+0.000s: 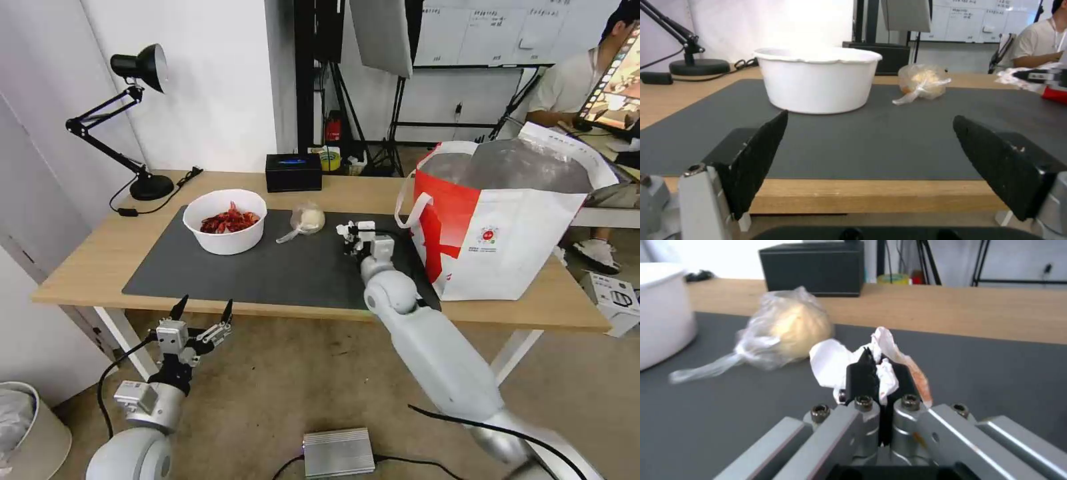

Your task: Pick up the trash from the table and place it into the takeout bag.

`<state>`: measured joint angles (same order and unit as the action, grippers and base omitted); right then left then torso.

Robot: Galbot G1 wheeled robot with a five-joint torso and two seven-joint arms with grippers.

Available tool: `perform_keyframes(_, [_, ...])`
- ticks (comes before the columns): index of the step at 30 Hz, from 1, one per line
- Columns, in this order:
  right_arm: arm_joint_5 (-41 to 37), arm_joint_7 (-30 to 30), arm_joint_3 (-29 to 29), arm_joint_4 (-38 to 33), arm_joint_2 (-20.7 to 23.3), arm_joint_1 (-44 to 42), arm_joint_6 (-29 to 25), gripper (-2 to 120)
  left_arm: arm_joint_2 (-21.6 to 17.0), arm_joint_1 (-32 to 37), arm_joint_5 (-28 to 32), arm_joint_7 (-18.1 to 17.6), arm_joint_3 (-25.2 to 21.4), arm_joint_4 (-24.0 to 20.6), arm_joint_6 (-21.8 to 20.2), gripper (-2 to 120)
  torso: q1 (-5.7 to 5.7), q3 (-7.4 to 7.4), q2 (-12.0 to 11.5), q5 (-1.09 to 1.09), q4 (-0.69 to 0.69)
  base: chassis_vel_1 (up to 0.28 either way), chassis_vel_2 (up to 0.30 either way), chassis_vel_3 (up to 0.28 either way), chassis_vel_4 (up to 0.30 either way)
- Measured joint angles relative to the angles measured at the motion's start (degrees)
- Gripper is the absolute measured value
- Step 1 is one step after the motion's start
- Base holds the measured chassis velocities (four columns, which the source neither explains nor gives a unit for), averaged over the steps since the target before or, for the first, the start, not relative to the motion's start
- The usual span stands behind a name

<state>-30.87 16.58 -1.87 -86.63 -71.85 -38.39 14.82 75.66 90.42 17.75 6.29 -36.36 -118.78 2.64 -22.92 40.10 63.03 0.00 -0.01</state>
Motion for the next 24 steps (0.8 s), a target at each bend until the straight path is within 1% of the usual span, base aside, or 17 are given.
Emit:
perform_keyframes(2, [0.0,-0.7,0.6,-3.8,1.9,-3.1,-1.1,0,-0.1,-0.2,0.1,0.0,0.1,0.3,0.0,100,0.0,0.0,0.0,0.01,0.0,0.0,0.0,0.0,0.0])
perform_keyframes(3, [0.0,-0.7,0.6,-3.8,1.9,-3.1,-1.1,0,-0.1,-0.2,0.1,0.0,0.1,0.3,0.0,100,0.0,0.0,0.0,0.01,0.0,0.0,0.0,0.0,0.0])
perform_keyframes(6, [0.5,-2.3,2.1,-8.0,3.8,-6.7,-2.9,0,-0.3,-0.4,0.1,0.0,0.4,0.8,0.1,100,0.0,0.0,0.0,0.0,0.0,0.0,0.0,0.0,0.0])
perform_keyframes(7, [0.5,-2.3,2.1,-8.0,3.8,-6.7,-2.9,0,-0.3,-0.4,0.1,0.0,0.4,0.8,0.1,100,0.0,0.0,0.0,0.0,0.0,0.0,0.0,0.0,0.0])
perform_keyframes(10, [2.8,-5.9,4.7,-10.9,5.5,-10.0,-6.6,0,-0.4,-0.6,0.1,0.1,0.8,1.0,0.1,100,0.0,0.0,0.0,0.0,0.0,0.0,0.0,0.0,0.0])
perform_keyframes(11, [2.8,-5.9,4.7,-10.9,5.5,-10.0,-6.6,0,-0.4,-0.6,0.1,0.1,0.8,1.0,0.1,100,0.0,0.0,0.0,0.0,0.0,0.0,0.0,0.0,0.0])
perform_keyframes(15, [5.0,-10.7,9.0,-14.9,7.7,-13.6,-11.9,0,-0.8,-0.9,0.1,0.1,1.4,1.2,0.1,100,0.0,0.0,0.0,0.01,0.0,0.0,0.0,0.0,0.0])
perform_keyframes(16, [5.0,-10.7,9.0,-14.9,7.7,-13.6,-11.9,0,-0.8,-0.9,0.1,0.1,1.4,1.2,0.1,100,0.0,0.0,0.0,0.01,0.0,0.0,0.0,0.0,0.0])
perform_keyframes(19, [6.1,-14.9,11.6,-17.6,9.1,-16.0,-17.2,0,-1.0,-1.3,0.0,0.1,2.0,1.5,0.1,100,0.0,0.0,0.0,0.0,0.0,0.0,0.0,0.0,0.0])
perform_keyframes(20, [6.1,-14.9,11.6,-17.6,9.1,-16.0,-17.2,0,-1.0,-1.3,0.0,0.1,2.0,1.5,0.1,100,0.0,0.0,0.0,0.0,0.0,0.0,0.0,0.0,0.0])
perform_keyframes(23, [6.3,-17.1,13.7,-19.4,9.5,-17.6,-21.2,0,-1.0,-1.5,-0.4,0.1,2.6,1.7,0.1,100,0.0,0.0,0.0,0.0,0.0,0.0,0.0,0.0,0.0])
perform_keyframes(24, [6.3,-17.1,13.7,-19.4,9.5,-17.6,-21.2,0,-1.0,-1.5,-0.4,0.1,2.6,1.7,0.1,100,0.0,0.0,0.0,0.0,0.0,0.0,0.0,0.0,0.0])
